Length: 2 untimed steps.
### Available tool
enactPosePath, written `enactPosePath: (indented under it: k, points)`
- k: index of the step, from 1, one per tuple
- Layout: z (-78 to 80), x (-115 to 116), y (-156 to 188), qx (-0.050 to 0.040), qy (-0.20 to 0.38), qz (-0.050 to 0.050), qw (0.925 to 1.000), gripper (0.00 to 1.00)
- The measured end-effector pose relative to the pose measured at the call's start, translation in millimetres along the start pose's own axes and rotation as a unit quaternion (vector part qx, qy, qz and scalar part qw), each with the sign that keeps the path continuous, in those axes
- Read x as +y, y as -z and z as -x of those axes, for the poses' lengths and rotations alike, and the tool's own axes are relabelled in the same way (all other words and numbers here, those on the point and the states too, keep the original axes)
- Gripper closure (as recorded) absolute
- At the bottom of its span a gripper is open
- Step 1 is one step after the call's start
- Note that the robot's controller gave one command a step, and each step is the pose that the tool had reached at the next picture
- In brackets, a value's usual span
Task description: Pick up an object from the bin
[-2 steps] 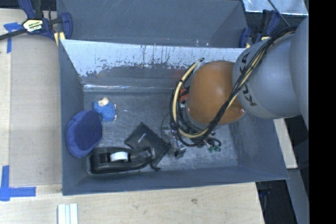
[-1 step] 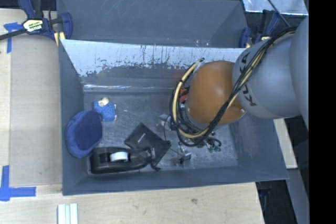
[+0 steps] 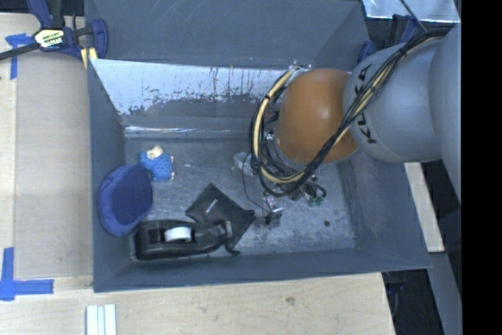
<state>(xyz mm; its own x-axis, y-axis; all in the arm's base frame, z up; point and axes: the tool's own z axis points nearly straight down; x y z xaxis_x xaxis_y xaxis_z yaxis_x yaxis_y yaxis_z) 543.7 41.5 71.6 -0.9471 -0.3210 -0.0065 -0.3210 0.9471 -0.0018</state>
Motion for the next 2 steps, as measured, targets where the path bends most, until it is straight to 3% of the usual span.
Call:
enactPosePath:
  k: [1,2]
  points:
    - [-1.3,0.3,-0.2,0.0014,0.000,0.000,1.0000,1.00]
    - [-25.0,-4.4,182.3,-0.0027,-0.001,-0.001,1.0000,1.00]
